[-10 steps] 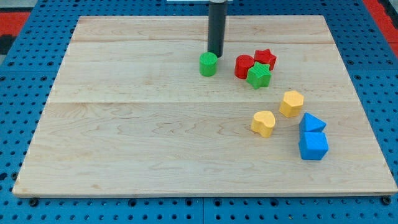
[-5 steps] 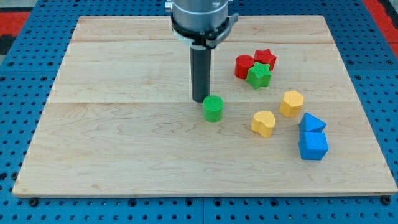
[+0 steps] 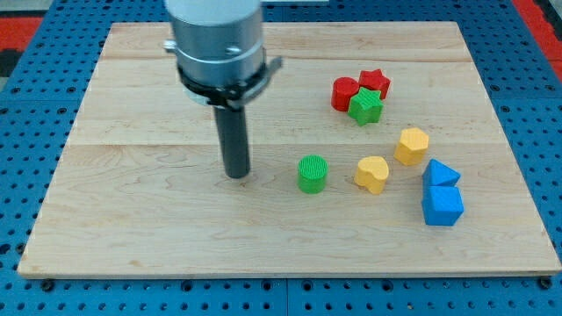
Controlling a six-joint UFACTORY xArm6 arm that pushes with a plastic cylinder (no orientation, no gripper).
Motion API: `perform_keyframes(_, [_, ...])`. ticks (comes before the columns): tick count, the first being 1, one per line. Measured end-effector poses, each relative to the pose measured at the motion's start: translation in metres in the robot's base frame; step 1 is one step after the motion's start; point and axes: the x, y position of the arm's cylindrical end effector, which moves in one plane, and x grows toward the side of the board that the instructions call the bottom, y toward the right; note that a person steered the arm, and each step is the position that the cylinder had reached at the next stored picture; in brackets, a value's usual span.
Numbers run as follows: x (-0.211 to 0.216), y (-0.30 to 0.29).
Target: Push the green circle towards the bottom center
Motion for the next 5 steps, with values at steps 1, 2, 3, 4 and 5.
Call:
perform_keyframes(1, [-0.029, 0.002])
perform_keyframes(2, [-0.031, 0.028])
perform_keyframes(3, [-0.025, 0.068])
perform_keyframes(4, [-0.005, 0.089])
perform_keyframes(5, [0.018, 0.102])
